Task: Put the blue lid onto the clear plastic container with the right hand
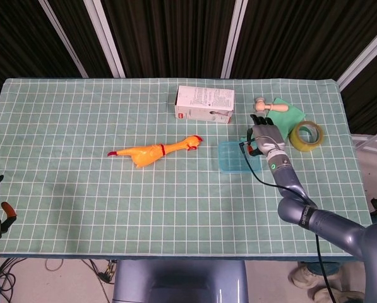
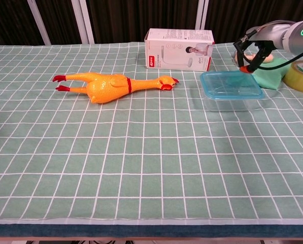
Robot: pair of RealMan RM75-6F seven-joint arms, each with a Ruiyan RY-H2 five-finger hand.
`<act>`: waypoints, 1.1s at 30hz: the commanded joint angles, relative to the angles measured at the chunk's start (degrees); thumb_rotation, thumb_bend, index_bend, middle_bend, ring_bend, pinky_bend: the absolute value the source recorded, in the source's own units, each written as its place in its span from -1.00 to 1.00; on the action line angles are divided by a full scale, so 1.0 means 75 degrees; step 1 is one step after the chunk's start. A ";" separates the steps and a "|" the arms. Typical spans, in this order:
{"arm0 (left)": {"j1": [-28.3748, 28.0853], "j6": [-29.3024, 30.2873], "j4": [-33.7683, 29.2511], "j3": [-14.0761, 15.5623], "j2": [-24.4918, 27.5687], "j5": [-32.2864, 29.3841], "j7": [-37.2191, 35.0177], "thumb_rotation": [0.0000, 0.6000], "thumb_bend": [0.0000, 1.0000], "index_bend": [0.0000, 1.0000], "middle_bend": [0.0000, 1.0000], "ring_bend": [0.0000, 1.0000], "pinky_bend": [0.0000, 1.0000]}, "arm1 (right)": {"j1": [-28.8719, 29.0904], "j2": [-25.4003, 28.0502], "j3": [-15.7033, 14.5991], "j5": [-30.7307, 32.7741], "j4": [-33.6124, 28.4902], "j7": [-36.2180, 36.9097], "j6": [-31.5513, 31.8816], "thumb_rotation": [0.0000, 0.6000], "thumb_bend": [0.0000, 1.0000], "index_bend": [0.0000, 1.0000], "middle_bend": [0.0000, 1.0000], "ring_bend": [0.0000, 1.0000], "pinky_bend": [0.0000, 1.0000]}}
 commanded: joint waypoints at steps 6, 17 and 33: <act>-0.0008 -0.0017 0.0009 -0.0001 0.0000 -0.0027 -0.0003 1.00 0.54 -0.81 -1.00 -1.00 -1.00 | 0.0106 -0.0296 0.0064 0.0004 0.0592 0.0041 -0.0304 1.00 -0.08 0.24 -1.00 -1.00 -1.00; -0.0013 0.0015 0.0014 -0.0003 -0.0018 -0.0028 0.0023 1.00 0.54 -0.81 -1.00 -1.00 -1.00 | 0.0124 -0.0366 0.0072 -0.0003 0.0843 0.0003 -0.0464 1.00 -0.08 0.24 -1.00 -1.00 -1.00; -0.0006 0.0059 0.0022 -0.0013 -0.0014 0.0010 -0.0013 1.00 0.54 -0.81 -1.00 -1.00 -1.00 | 0.0162 -0.0568 -0.0013 0.0075 0.1211 -0.0117 -0.0702 1.00 -0.08 0.24 -1.00 -1.00 -1.00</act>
